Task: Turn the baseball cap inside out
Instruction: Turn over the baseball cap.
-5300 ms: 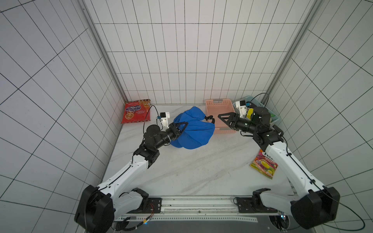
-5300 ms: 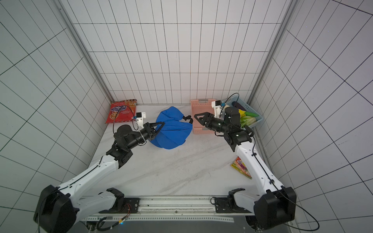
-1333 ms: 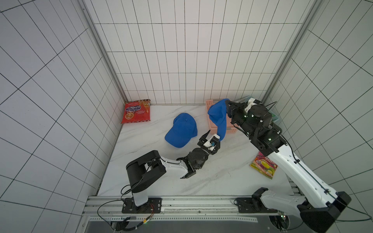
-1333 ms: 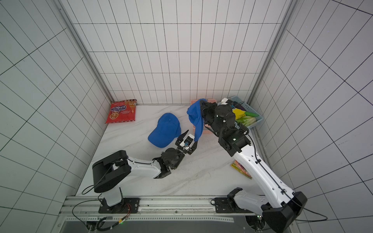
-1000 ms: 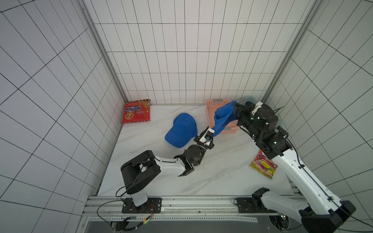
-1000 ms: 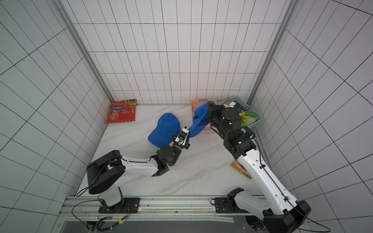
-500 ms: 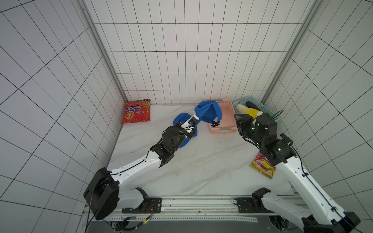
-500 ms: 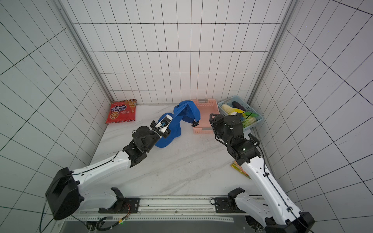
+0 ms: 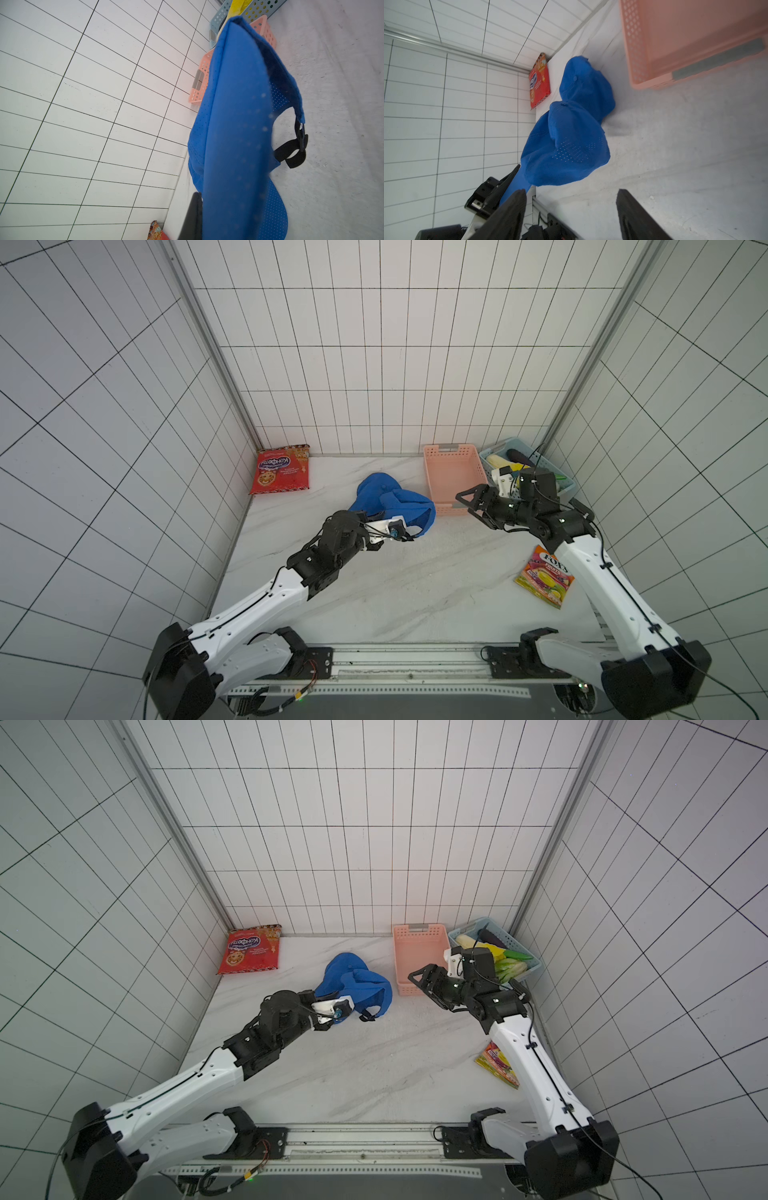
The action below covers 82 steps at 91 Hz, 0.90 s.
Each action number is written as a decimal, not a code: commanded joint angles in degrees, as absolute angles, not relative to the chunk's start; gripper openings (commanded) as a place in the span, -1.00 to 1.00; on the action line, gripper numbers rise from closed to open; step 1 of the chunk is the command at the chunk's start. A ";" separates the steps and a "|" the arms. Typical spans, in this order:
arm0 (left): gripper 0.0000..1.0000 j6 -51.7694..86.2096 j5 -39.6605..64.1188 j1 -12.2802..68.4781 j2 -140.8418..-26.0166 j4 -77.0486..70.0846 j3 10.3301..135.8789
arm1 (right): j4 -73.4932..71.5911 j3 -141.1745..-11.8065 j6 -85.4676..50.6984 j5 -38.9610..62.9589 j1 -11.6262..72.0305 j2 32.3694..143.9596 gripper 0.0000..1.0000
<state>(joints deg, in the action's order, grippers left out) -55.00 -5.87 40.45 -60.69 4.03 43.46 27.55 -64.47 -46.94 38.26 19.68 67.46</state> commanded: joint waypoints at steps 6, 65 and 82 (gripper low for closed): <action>-1.00 -59.39 -3.61 41.12 -60.27 2.88 43.62 | 18.16 -63.46 -52.26 51.69 22.51 68.56 0.46; -1.00 -56.83 -3.93 43.15 -65.30 -0.92 47.20 | 6.41 -55.75 -67.13 42.96 28.21 70.19 0.46; -1.00 -54.07 -3.69 43.15 -65.89 -0.79 48.31 | 4.28 -54.63 -68.42 41.97 28.10 69.96 0.48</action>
<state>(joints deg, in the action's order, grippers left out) -57.41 -5.28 42.96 -65.67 1.37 45.67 7.92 -55.79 -66.70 43.53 28.10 70.13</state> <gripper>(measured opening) 0.060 0.738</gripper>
